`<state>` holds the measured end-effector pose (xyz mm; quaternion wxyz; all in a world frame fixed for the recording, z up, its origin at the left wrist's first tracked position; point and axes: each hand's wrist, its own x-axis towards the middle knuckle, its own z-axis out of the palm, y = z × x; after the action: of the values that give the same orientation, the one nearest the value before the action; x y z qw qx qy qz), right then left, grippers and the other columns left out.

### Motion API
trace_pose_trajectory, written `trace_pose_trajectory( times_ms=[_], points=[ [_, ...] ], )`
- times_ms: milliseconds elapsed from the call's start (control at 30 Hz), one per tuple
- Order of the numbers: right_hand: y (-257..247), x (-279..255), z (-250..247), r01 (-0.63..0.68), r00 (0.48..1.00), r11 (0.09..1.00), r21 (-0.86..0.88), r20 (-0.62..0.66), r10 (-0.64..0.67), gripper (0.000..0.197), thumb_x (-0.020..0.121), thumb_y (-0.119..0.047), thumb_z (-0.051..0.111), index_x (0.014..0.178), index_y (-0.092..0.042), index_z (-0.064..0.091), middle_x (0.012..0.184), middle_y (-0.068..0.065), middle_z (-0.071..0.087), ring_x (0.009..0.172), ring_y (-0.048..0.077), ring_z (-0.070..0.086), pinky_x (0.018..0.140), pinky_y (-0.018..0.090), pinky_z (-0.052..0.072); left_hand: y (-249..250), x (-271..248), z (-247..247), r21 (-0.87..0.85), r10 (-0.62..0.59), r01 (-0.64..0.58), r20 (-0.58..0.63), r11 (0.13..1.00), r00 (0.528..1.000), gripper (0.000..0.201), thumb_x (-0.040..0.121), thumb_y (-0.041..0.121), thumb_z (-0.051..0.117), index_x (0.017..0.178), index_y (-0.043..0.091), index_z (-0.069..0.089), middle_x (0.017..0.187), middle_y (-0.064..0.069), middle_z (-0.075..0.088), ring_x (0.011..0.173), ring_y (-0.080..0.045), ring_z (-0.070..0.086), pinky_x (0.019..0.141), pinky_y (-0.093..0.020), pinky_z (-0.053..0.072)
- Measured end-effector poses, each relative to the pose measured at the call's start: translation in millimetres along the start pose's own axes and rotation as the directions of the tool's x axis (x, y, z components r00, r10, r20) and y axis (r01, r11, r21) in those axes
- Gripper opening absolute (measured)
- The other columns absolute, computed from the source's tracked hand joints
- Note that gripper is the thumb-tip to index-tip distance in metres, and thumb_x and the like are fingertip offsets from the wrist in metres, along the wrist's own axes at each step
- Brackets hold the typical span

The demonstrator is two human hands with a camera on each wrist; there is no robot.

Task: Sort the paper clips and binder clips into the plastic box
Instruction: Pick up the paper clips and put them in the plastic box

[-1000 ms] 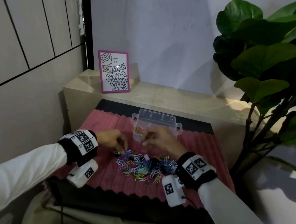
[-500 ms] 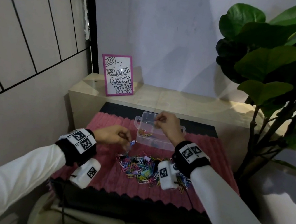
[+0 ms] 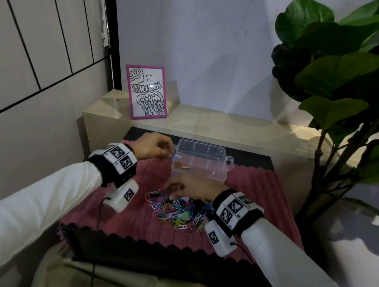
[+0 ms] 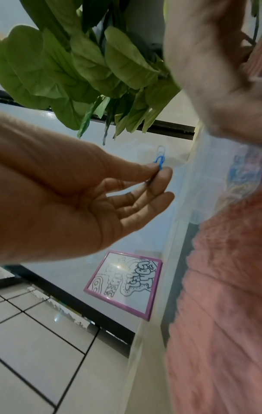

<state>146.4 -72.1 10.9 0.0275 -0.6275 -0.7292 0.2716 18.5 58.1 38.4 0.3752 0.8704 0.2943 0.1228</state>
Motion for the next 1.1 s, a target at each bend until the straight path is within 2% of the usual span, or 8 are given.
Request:
trace_pose_trajectory(
  times_ms=[167,300,433,567,667,833,967,1100],
  points=[
    [-1.5,-0.6,3.0,-0.074,0.992,0.997,-0.022,0.097,0.075,0.037,0.084,-0.009,0.063,0.120,-0.004,0.054,0.117,0.017,0.059,0.094,0.024,0.053,0.077,0.026,0.037,15.4,26.9,14.8,0.005,0.021,-0.021,-0.004,1.000,1.000,0.017,0.077,-0.001,0.066,0.094,-0.004,0.064,0.080,-0.012,0.066,0.054,0.003,0.060,0.059,-0.013,0.051],
    [5.4,-6.5,-0.5,-0.084,0.996,0.996,0.038,0.032,0.083,0.028,0.079,-0.007,0.069,0.105,-0.002,0.061,0.107,0.018,0.065,0.083,0.018,0.053,0.067,0.026,0.043,20.7,38.7,20.9,0.086,0.020,-0.022,0.021,0.996,1.000,0.017,0.077,-0.004,0.064,0.093,-0.003,0.066,0.090,-0.021,0.069,0.064,-0.016,0.059,0.069,-0.027,0.050],
    [9.5,-11.0,-2.0,-0.069,0.996,0.989,0.134,-0.052,0.077,0.020,0.078,-0.009,0.070,0.097,-0.003,0.065,0.099,0.016,0.069,0.076,0.012,0.054,0.058,0.016,0.038,18.9,33.9,23.8,0.199,0.031,-0.053,0.112,0.979,0.993,0.023,0.083,-0.003,0.058,0.104,0.001,0.067,0.105,-0.016,0.069,0.090,-0.020,0.063,0.059,-0.009,0.046],
    [13.3,-13.0,-1.7,-0.048,0.992,0.982,0.185,-0.106,0.069,0.016,0.078,-0.010,0.070,0.093,-0.006,0.067,0.093,0.013,0.072,0.063,0.002,0.055,0.054,0.008,0.039,19.0,15.5,23.2,0.312,0.106,-0.123,0.070,0.942,0.992,0.027,0.085,0.004,0.058,0.111,0.010,0.065,0.114,-0.008,0.067,0.103,-0.019,0.063,0.079,-0.011,0.039],
    [15.2,-14.3,-2.1,-0.044,0.985,0.978,0.203,-0.154,0.076,0.018,0.075,-0.012,0.073,0.092,-0.006,0.068,0.093,0.012,0.072,0.069,0.009,0.056,0.060,0.016,0.040,12.0,-7.6,20.7,0.338,0.109,-0.128,0.074,0.933,0.991,0.026,0.085,0.007,0.059,0.110,0.011,0.065,0.112,-0.005,0.069,0.101,-0.017,0.064,0.082,-0.014,0.040],
    [19.8,-17.8,-5.6,-0.024,0.974,0.952,0.306,-0.208,0.091,0.017,0.077,-0.009,0.070,0.092,-0.003,0.067,0.078,0.002,0.068,0.053,-0.007,0.055,0.049,0.003,0.039,-9.4,-39.8,17.9,0.318,-0.040,-0.072,0.333,0.945,0.942,0.033,0.079,0.022,0.069,0.109,0.012,0.062,0.111,-0.007,0.066,0.099,-0.020,0.061,0.087,-0.028,0.047],
    [22.3,-21.0,-13.8,0.012,0.959,0.944,0.328,-0.272,0.082,0.017,0.077,-0.008,0.070,0.092,0.000,0.069,0.086,0.013,0.071,0.064,0.007,0.059,0.057,0.001,0.042,-14.3,-49.8,29.8,0.347,-0.054,-0.135,0.483,0.928,0.874,0.052,0.070,0.022,0.076,0.117,0.013,0.056,0.109,-0.007,0.063,0.095,-0.020,0.057,0.077,-0.024,0.043],
    [28.9,-19.4,-11.0,-0.016,0.960,0.918,0.397,-0.250,0.125,0.013,0.077,-0.002,0.069,0.090,-0.001,0.067,0.075,0.007,0.069,0.059,0.011,0.065,0.057,0.012,0.051,-15.3,-45.4,38.9,0.405,-0.024,-0.186,0.460,0.895,0.888,0.051,0.068,0.015,0.077,0.114,0.007,0.056,0.100,0.002,0.049,0.089,-0.012,0.046,0.061,-0.015,0.033]
  ],
)
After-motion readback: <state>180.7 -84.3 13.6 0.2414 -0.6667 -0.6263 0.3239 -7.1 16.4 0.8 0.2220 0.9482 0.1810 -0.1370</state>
